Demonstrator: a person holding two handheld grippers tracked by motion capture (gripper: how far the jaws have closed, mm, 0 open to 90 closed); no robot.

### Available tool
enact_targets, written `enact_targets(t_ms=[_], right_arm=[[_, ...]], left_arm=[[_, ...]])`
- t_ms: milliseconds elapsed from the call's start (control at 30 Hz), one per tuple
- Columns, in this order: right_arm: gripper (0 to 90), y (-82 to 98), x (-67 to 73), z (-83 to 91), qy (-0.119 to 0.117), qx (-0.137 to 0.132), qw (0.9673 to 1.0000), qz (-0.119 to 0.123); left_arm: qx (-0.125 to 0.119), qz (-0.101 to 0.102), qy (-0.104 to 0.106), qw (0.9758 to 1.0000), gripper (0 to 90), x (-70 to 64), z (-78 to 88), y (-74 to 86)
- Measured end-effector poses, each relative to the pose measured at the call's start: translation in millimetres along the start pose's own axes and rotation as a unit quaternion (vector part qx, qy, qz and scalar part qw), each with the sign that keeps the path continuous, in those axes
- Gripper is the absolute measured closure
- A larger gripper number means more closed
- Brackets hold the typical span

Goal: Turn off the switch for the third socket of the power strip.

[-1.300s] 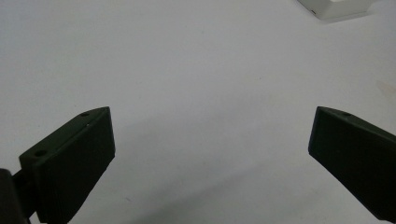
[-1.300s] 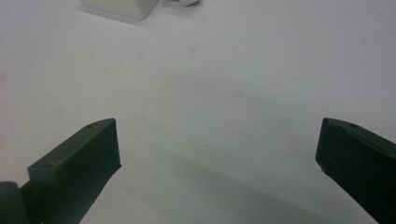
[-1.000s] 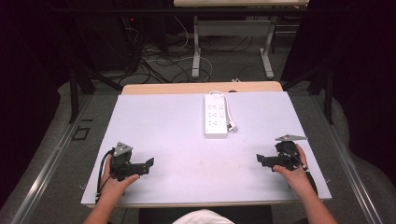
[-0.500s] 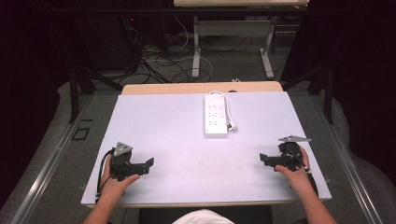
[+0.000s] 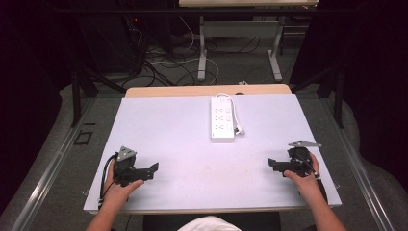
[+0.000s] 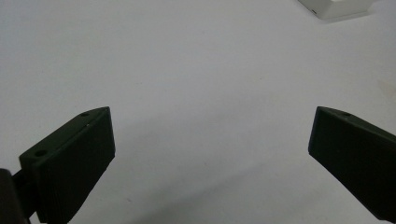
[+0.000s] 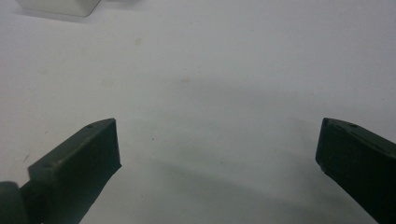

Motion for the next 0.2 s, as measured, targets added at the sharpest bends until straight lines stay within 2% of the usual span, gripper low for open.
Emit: enact_targets(t_ms=[200], right_arm=[[0.0,0.9,-0.8,-0.4,0.000,0.000,1.0000,-0.001]], left_arm=[[-0.001,0.000,0.002,1.0000,0.6,-0.5,-0.6,-0.2]])
Point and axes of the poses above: each handheld gripper's, and its own axes: z roughly backward along the jaws, y roughly out of its underside, x roughly to its left, the point moved 10 cm from there along -z, roughly forward along the jaws, and after that the axes turned 8 degrees about -z, right-handed, at the moved point
